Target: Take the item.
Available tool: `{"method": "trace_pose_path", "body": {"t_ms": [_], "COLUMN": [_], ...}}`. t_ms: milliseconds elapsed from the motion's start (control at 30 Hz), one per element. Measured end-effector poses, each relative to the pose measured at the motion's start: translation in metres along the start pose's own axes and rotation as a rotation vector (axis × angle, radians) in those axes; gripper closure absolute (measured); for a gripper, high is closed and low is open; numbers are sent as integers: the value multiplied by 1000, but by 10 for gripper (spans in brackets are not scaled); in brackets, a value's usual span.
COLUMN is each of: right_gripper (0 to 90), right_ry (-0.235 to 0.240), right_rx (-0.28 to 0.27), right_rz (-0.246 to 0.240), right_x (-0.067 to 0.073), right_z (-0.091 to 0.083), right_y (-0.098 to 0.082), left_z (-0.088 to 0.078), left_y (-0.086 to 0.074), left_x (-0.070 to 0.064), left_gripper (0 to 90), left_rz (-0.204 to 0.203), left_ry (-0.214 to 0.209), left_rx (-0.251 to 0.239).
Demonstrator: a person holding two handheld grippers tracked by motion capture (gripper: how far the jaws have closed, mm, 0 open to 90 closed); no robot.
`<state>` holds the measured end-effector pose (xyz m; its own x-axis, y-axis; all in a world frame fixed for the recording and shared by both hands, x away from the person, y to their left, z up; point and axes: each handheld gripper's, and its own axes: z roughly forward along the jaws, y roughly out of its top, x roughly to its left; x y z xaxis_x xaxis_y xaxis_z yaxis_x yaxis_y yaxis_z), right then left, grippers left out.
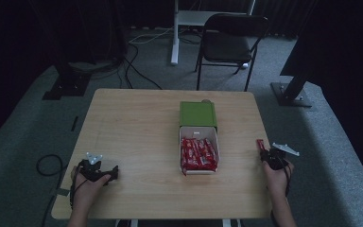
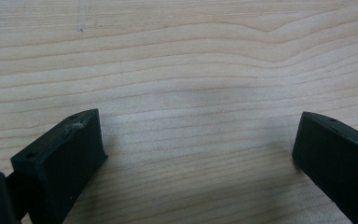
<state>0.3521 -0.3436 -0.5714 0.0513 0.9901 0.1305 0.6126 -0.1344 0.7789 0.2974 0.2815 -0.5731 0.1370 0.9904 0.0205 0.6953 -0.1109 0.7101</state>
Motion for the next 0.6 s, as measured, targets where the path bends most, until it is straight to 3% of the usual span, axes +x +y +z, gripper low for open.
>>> {"method": "trace_pose_path", "body": {"t_ms": [400,600], "right_gripper": [782,738], "right_ry": [-1,12], "right_rx": [20,29], "right_rz": [-16,5], "right_x": [1,0], "right_z": [5,3], "right_y": [-5,-3], "left_z": [0,0], "left_y": [0,0], "left_x": [0,0], "left_gripper": [28,29], "left_rz": [0,1], "left_ry": [0,0], "left_rx": [0,1]}}
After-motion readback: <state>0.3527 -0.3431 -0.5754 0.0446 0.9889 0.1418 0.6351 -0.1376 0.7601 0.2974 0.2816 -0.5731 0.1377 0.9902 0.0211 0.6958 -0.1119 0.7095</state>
